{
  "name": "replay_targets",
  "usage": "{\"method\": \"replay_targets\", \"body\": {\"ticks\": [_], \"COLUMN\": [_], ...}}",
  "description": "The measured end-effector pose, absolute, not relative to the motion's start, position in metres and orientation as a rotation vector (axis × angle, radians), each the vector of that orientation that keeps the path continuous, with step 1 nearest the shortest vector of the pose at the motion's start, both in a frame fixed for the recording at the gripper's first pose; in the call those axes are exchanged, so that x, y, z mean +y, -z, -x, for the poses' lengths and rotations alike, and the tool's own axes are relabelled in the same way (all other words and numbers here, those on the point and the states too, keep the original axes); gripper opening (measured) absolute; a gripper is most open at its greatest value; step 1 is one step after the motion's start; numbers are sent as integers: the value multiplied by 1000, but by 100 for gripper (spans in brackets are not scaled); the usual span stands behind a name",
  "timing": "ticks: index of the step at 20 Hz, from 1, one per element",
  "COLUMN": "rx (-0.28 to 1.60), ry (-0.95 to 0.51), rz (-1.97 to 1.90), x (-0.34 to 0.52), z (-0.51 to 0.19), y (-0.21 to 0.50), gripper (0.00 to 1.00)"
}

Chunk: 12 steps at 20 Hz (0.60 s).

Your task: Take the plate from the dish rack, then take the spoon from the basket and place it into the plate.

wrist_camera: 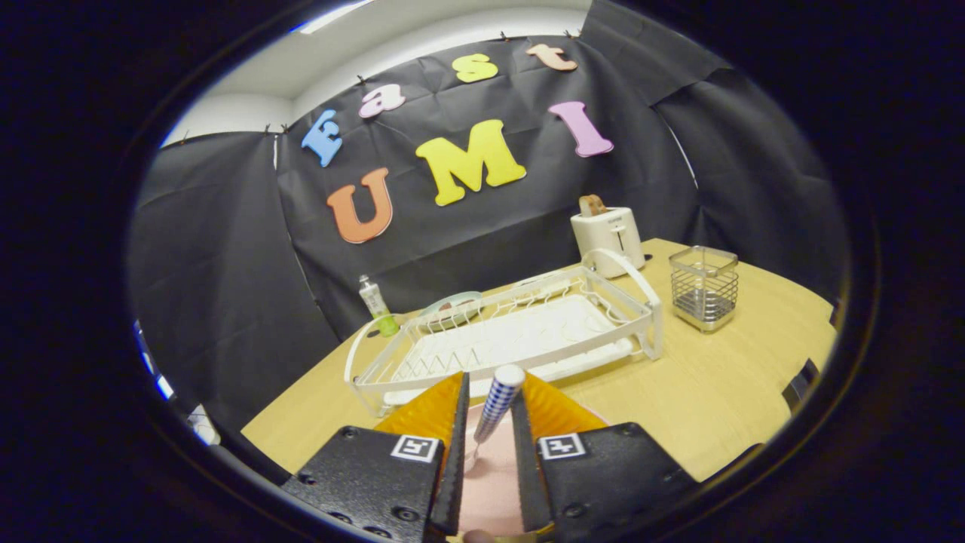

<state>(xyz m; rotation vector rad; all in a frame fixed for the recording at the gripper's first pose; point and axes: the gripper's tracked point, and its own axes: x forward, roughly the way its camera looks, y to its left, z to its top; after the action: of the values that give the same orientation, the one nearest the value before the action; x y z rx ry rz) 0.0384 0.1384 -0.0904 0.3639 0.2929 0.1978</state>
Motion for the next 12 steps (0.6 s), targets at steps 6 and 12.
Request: {"method": "replay_targets", "body": {"ticks": [6, 12], "rx": [185, 69], "ry": [-130, -96], "rz": [-306, -187], "x": [106, 93], "z": [-51, -50], "y": [60, 24], "gripper": [74, 93]}}
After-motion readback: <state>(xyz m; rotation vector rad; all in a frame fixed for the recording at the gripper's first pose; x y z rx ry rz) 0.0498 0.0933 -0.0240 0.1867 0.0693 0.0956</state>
